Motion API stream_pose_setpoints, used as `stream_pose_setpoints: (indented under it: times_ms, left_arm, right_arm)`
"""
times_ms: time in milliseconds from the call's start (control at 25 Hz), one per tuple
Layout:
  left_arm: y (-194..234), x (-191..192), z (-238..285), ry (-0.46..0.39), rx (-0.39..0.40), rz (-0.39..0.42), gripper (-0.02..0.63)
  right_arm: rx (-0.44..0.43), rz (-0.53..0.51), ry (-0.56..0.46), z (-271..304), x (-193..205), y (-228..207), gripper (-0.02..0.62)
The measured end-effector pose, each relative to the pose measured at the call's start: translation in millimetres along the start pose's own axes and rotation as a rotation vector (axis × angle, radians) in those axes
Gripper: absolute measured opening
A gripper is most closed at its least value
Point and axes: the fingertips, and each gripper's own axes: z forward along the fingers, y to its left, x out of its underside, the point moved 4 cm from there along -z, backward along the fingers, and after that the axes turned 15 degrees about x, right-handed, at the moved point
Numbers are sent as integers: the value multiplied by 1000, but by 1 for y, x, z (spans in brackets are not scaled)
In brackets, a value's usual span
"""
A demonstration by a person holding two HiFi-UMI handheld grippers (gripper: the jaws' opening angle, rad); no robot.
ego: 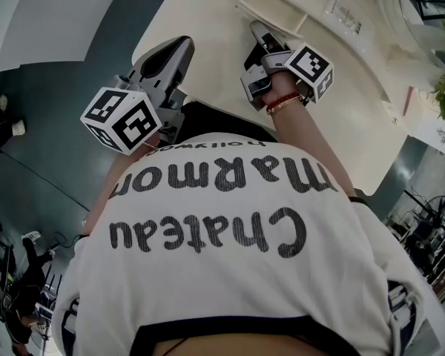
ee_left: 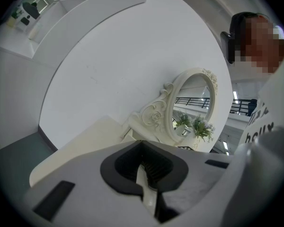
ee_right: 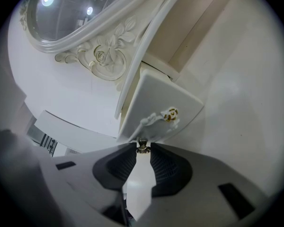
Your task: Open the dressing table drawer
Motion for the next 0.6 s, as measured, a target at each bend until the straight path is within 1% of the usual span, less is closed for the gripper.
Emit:
stream_pose_setpoints:
  times_ms: [600]
  left_arm:
    - [3,1,1,-2,12,0,23]
  right_arm:
    - [-5,7,0,1,0,-2,104]
